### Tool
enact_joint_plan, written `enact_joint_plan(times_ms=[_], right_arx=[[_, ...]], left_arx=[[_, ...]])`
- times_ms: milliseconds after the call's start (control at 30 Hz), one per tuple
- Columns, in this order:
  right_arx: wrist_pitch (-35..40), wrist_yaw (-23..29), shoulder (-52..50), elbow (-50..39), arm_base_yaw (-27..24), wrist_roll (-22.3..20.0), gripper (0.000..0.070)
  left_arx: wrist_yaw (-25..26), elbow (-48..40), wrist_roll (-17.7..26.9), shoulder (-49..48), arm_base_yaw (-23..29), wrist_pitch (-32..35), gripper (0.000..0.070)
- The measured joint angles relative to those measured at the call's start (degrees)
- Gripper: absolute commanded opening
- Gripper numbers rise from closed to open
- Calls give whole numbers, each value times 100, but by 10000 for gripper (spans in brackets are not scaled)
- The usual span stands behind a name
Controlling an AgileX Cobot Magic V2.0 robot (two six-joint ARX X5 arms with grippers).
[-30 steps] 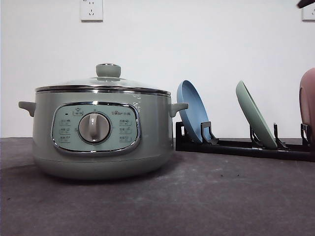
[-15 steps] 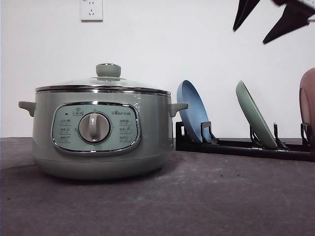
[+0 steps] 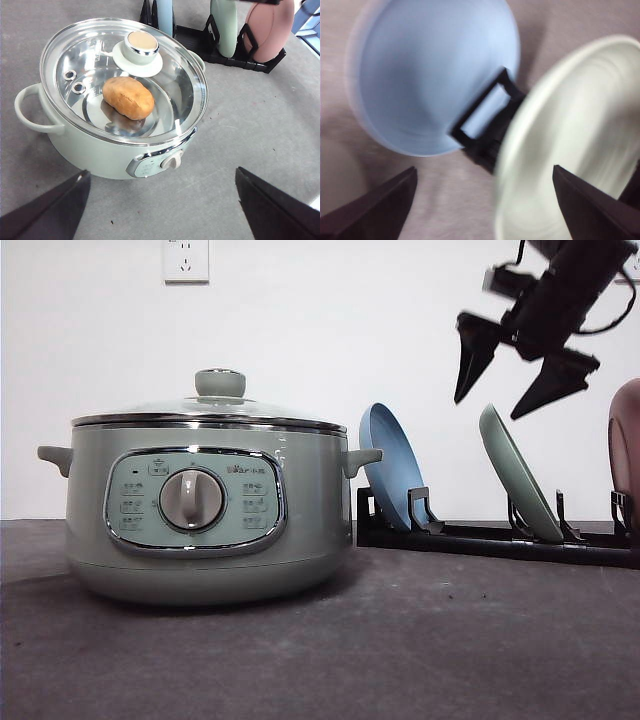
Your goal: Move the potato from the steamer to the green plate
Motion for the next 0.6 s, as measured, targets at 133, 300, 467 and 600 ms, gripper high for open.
enact_joint_plan(times_ms=[133, 300, 467, 600], right_arx=[[31, 58, 136, 0, -2, 0, 422], [48, 56, 166, 0, 0, 0, 324], [63, 56, 168, 0, 0, 0, 230], [51, 54, 168, 0, 0, 0, 222]], left_arx=[[0, 0, 0, 0, 0, 0, 595], [0, 0, -2, 0, 0, -2, 595], [0, 0, 0, 0, 0, -2, 595], [0, 0, -1, 0, 0, -2, 595]])
